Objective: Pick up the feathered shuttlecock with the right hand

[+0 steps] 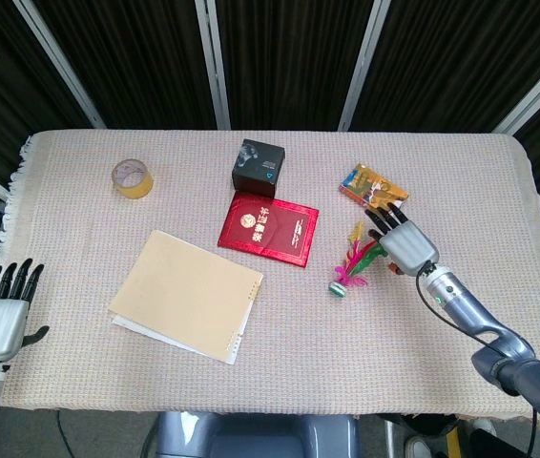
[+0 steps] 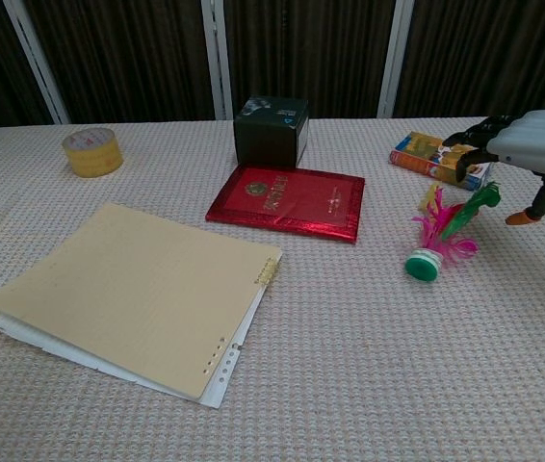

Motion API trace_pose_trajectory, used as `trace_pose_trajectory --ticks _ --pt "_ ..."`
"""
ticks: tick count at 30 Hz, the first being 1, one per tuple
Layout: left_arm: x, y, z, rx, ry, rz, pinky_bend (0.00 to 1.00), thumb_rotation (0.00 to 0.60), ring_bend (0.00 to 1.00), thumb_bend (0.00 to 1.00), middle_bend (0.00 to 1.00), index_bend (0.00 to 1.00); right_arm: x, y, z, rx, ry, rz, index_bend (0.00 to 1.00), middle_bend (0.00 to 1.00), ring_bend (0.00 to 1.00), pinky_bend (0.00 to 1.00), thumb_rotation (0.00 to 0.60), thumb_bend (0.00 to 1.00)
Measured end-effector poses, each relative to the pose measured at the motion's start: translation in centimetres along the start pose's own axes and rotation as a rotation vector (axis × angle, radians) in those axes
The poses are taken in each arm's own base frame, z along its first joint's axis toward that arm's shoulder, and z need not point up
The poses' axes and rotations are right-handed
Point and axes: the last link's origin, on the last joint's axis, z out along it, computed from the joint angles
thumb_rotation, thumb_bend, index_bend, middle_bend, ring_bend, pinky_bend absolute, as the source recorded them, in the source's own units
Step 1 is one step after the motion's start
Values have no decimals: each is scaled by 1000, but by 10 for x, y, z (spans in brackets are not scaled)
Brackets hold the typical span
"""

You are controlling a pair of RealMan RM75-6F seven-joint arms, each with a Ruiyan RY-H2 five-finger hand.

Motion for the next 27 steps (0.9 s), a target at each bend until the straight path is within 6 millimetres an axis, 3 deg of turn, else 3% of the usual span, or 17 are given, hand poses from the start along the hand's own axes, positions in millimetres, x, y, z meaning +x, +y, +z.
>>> trace_pose_trajectory --ticks 7,11,16,20,27 --pt "-2 0 2 12 0 11 0 576 0 44 0 0 -9 -5 21 15 -42 -9 328 0 0 0 600 171" --pt "-1 0 2 20 5 11 0 575 0 44 0 0 -16 -9 25 19 -63 -6 461 0 0 0 600 188" --pt "-3 0 4 18 -8 8 0 579 0 46 0 0 -24 -11 24 21 -64 -11 634 14 0 0 600 196" --pt "-3 -2 5 13 -15 3 0 577 0 46 0 0 -21 -14 22 34 -15 -20 735 81 0 0 600 198" --pt "0 -7 4 8 -7 -11 0 574 0 48 0 0 -22 -24 15 36 52 -24 810 135 0 0 600 200"
